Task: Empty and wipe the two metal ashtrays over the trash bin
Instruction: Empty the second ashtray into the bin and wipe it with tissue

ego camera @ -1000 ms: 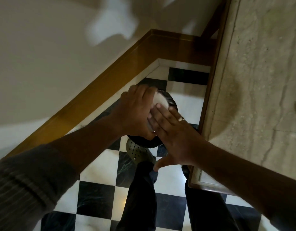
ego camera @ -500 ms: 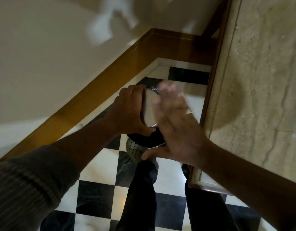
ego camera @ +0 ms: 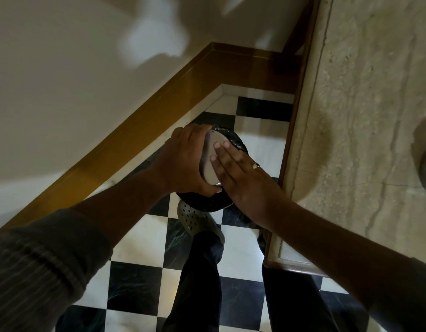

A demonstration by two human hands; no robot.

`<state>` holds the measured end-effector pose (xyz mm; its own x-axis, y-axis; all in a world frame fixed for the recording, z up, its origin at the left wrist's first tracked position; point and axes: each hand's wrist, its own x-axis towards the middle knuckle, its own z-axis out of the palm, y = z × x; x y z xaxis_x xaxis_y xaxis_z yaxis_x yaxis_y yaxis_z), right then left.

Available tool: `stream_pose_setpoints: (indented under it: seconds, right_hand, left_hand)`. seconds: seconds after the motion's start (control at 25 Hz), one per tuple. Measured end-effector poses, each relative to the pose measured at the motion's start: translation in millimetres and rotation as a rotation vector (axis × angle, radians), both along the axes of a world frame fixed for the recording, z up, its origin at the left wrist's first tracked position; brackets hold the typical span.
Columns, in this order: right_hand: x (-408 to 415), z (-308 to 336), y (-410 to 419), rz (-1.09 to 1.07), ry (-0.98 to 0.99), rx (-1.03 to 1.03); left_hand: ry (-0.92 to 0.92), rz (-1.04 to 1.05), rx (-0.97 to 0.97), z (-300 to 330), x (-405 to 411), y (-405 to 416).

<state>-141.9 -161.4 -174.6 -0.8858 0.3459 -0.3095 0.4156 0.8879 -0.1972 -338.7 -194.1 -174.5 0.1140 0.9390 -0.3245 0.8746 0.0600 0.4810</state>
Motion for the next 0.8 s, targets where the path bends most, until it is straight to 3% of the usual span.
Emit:
stream_pose_setpoints:
  seconds: [0.16, 0.24, 0.36, 0.44, 0.52, 0.72, 0.8]
  right_hand:
    - [-7.9, 4.1, 13.2, -0.021, 0.100, -0.063]
    - [-2.0, 9.2, 20.2, -0.154, 0.262, -0.335]
    - [8.1, 20.0, 24.7, -0.547, 0.350, -0.725]
    - [10.5, 29.5, 26.4, -0.795, 0.372, -0.744]
    - [17.7, 42.2, 28.8, -1.019, 0.444, -0.732]
    - [55.0, 69.7, 29.2, -1.411, 0.548, -0.699]
    - [75.2, 83.4, 35.4, -1.535, 0.570, -0.697]
  left_hand:
    - [-0.133, 0.103, -0.281, 12.2, -5.3, 10.6]
    - [-0.361, 0.298, -0.485, 20.8, -15.2, 13.7]
    - [-0.688, 0.691, -0.645, 35.4, -27.6, 12.4]
    - [-0.798, 0.890, -0.640, 47.8, -24.0, 14.3]
    - [-0.849, 0.962, -0.631, 63.3, -7.1, 19.2]
    - [-0.833, 1.034, -0.566, 98.2, 53.5, 33.4]
    - [-0.811, 0.966, -0.549, 108.9, 82.1, 47.9]
